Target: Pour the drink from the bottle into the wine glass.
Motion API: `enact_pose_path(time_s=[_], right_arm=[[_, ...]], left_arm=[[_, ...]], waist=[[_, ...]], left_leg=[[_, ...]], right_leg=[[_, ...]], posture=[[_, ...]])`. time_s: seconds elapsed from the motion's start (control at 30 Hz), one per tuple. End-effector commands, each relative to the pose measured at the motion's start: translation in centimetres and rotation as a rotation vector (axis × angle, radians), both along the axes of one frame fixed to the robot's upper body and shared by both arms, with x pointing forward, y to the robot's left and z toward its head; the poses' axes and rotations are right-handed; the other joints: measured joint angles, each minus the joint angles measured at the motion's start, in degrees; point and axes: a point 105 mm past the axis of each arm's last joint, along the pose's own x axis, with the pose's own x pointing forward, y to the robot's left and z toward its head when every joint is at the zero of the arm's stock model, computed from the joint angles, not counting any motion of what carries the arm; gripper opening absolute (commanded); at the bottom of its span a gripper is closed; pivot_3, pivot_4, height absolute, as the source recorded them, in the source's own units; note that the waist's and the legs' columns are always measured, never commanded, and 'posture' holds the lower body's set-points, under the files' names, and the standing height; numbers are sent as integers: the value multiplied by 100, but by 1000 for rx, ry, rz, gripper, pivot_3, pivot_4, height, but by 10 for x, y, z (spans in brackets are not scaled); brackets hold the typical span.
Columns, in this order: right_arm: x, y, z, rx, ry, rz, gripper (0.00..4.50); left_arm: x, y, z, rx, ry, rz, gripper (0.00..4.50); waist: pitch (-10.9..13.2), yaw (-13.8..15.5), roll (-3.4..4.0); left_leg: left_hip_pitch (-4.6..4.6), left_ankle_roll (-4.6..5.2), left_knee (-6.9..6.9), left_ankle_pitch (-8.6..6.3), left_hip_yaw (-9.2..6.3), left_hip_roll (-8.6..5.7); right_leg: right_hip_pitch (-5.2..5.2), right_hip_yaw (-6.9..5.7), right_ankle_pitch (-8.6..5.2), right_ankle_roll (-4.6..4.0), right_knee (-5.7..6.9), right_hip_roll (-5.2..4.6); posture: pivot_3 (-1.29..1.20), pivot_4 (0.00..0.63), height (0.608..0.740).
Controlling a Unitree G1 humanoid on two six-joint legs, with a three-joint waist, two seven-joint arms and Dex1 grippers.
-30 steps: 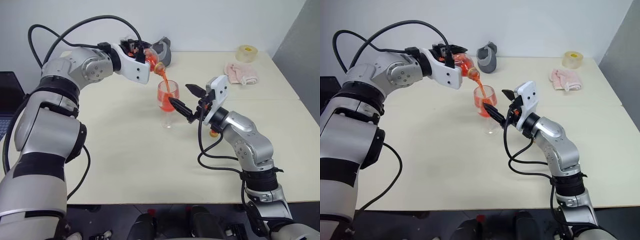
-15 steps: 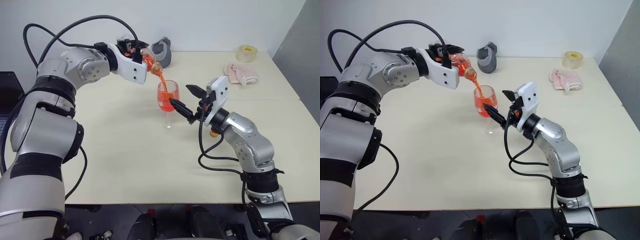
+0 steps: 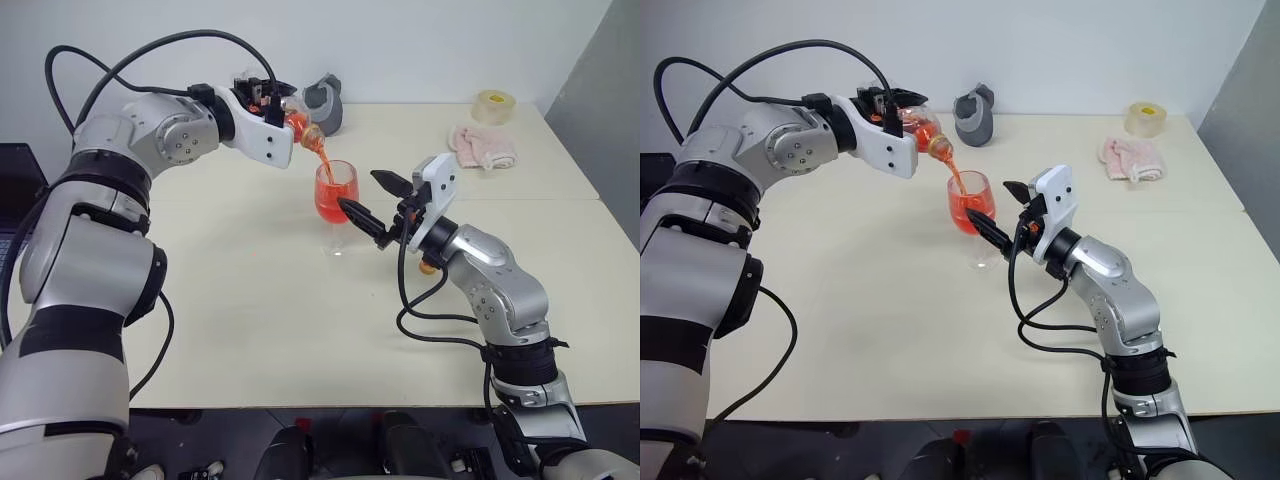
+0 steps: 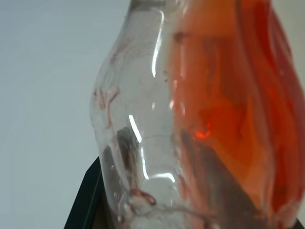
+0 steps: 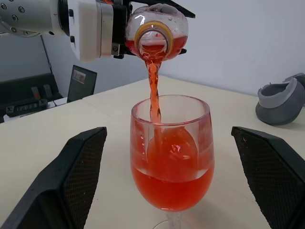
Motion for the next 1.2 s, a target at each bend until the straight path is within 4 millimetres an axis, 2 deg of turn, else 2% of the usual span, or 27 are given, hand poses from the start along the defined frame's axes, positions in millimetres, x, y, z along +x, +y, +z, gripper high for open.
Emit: enact_pose_path(time_s=[0.03, 0.37, 0.8, 1.07, 1.2], right_arm=[[-7, -1, 15, 22, -66, 14, 4500], [-6, -2, 16, 20, -67, 10, 4500], [-4, -1, 15, 20, -65, 3, 4500], [-4, -2, 15, 21, -65, -2, 4500], [-6, -2, 17, 21, -70, 3, 4500]], left_arm=[[-4, -1, 28, -18, -81, -7, 1814], [-4, -5, 26, -42, -64, -19, 1814], [-5, -20, 0, -196, 136, -85, 1814], [-3, -18, 7, -316, 187, -73, 1814], [0, -17, 16, -485, 238, -80, 1814]], waist=[[0, 0, 0], [0, 0, 0], [0, -4, 0], [0, -8, 0], [0, -10, 0]], left_leg=[[0, 0, 0, 0, 0, 0], [0, 0, 0, 0, 0, 0], [-1, 0, 3, 0, 1, 0], [-2, 0, 5, 0, -1, -1], [-2, 1, 7, 0, -1, -1]], right_leg=[[0, 0, 0, 0, 0, 0], [0, 0, 0, 0, 0, 0], [-2, 0, 0, 0, 3, -2], [-1, -1, 0, 0, 3, -2], [-1, -1, 0, 0, 4, -2]], posture=[[0, 150, 740], [0, 150, 740], [0, 150, 740], [0, 150, 740], [0, 150, 740]])
